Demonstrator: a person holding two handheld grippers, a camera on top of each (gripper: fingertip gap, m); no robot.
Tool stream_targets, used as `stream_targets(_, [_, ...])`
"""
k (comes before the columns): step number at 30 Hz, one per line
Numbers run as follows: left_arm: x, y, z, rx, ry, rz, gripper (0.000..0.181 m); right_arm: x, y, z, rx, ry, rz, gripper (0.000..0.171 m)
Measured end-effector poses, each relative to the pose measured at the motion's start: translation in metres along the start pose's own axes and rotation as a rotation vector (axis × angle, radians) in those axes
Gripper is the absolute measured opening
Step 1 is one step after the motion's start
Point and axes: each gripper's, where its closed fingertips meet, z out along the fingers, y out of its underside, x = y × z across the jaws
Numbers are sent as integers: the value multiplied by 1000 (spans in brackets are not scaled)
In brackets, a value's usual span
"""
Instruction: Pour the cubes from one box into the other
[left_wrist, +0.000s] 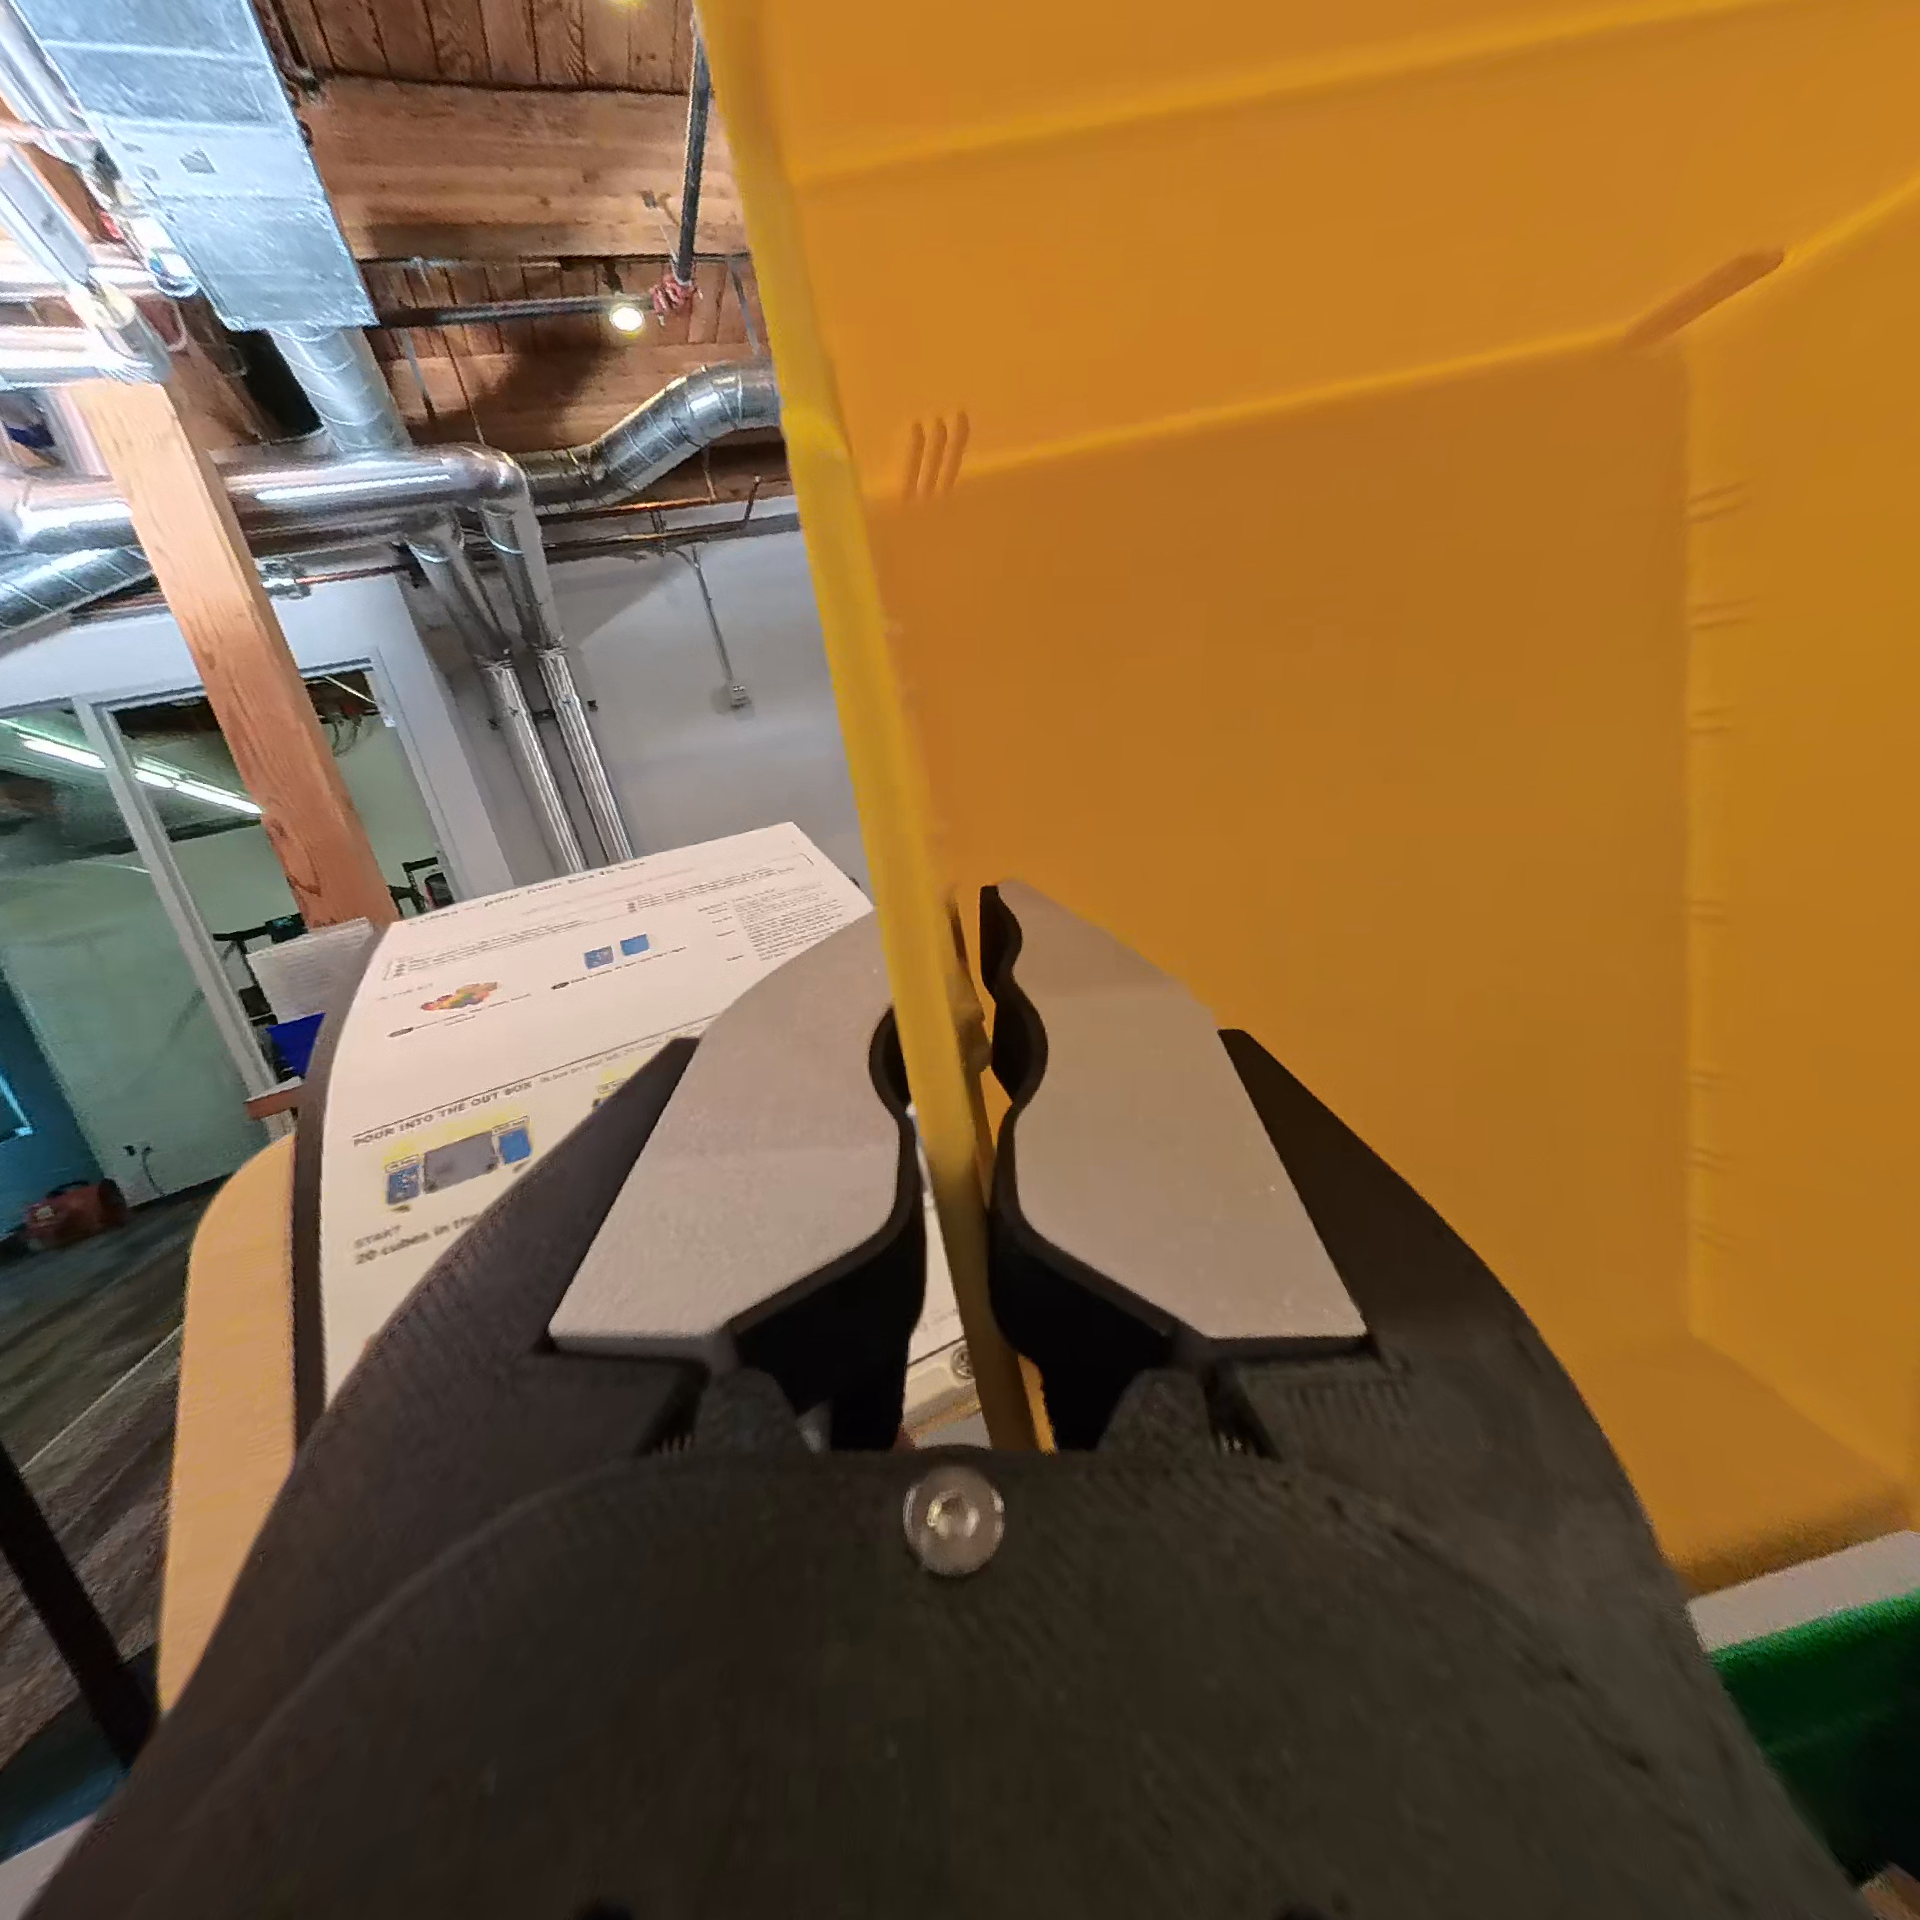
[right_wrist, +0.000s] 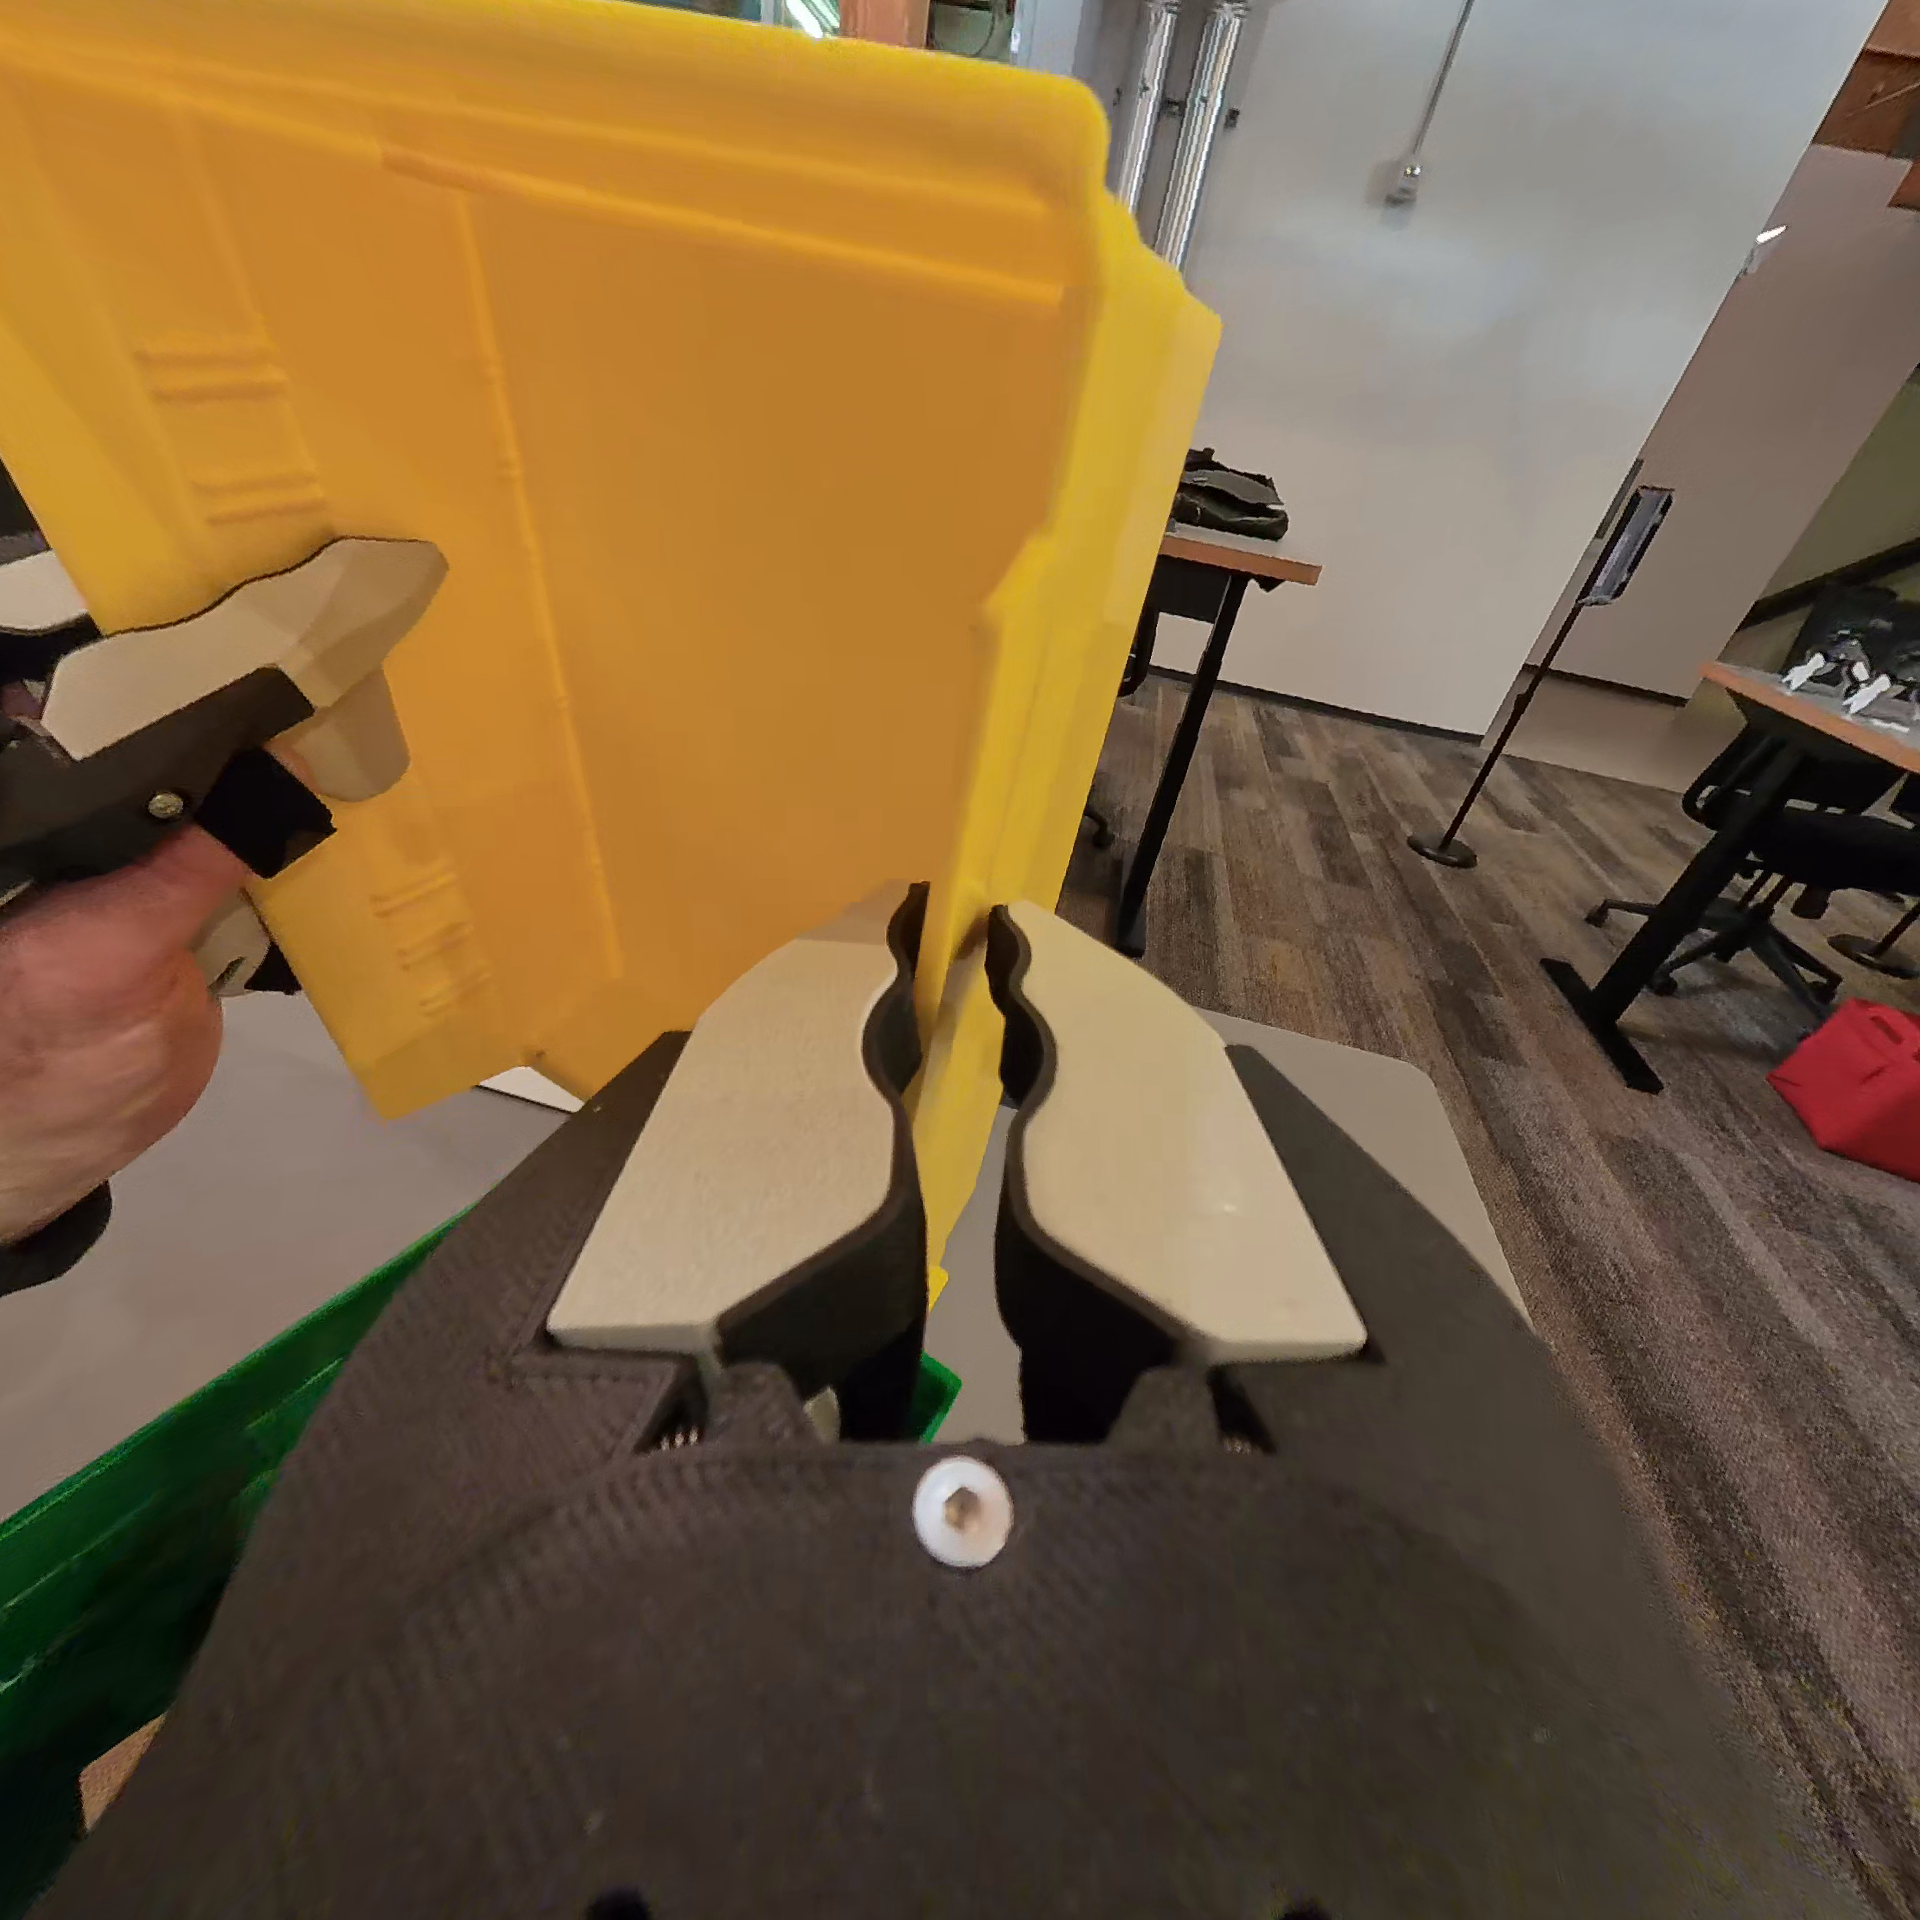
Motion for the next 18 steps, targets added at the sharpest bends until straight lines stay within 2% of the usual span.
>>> stream_targets(5, [-26, -12, -2, -55, -14, -8, 4, -26, -17, 1, 8, -101, -3, 10])
stream_targets(9, [-58, -18, -14, -104, 12, -29, 4, -60, -30, -2, -41, -271, -12, 17])
stream_targets(11, [-74, -16, -24, -149, 13, -25, 4, -68, -30, -8, -81, -324, -3, 31])
stream_targets(12, [-83, -13, -31, -174, 8, -12, 4, -68, -26, -13, -116, -338, 9, 37])
stream_targets(14, [-107, -5, -47, -243, -6, 16, 4, -60, -8, -22, -198, -338, 47, 36])
stream_targets(18, [-166, 25, -92, -403, -32, -56, 4, -44, 73, -45, -488, -337, 94, 49])
